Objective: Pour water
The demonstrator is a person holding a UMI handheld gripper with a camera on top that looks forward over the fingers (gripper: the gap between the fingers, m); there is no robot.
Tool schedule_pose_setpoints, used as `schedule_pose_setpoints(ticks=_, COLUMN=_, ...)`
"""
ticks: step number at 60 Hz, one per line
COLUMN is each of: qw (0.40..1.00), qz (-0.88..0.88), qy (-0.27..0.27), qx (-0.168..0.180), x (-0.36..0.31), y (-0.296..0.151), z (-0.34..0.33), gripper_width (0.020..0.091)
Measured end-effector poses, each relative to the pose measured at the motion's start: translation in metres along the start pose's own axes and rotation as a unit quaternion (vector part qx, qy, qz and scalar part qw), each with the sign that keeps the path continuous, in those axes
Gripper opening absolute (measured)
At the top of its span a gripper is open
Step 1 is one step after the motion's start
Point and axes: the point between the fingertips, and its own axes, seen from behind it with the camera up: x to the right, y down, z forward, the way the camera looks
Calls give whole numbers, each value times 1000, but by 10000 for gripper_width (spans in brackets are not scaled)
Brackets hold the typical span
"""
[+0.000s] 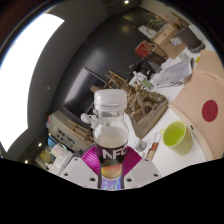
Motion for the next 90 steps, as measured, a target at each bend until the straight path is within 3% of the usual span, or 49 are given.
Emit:
schedule_pose_setpoints(ticks=17, qw=922, qz=384, qy=-53, qx=-21, x=5, y=-5, z=36, gripper_width=241)
schedule_pose_setpoints(ticks=27, qw=877, qz=476, qy=-54, qx=-28, x=21, y=5, z=46, gripper_width=245)
schedule_pose_setpoints(ticks=36, qw=874, qz=482, qy=-44, qx=-33, x=29, y=13, z=45, gripper_width=244)
schedule_pose_setpoints(ticks=44, qw=915, qz=399, qy=-43, qx=-41, x=17, y=5, z=38, gripper_width=243)
schedule_pose_setpoints(ticks=50, qw=961, qz=271, qy=-50, qx=-31, x=-7, y=-24, z=27, gripper_width=244)
schedule_pose_setpoints(ticks=56, qw=995, qz=90, qy=-47, qx=10, x=-21, y=-69, z=12, gripper_width=245)
schedule_pose_setpoints(ticks=63, qw=993, qz=-95, qy=-23, qx=64, x=-22, y=-127, z=-11, gripper_width=246)
schedule_pose_setpoints(ticks=72, qw=954, qz=-273, qy=61, qx=107, x=35, y=-194, z=-33, gripper_width=245)
schedule_pose_setpoints(ticks=82, qw=905, qz=-389, qy=158, qx=73, x=148, y=-199, z=-46, gripper_width=244)
schedule_pose_setpoints(ticks=90, qw=894, qz=-399, qy=204, qx=14, x=217, y=-179, z=-51, gripper_width=244)
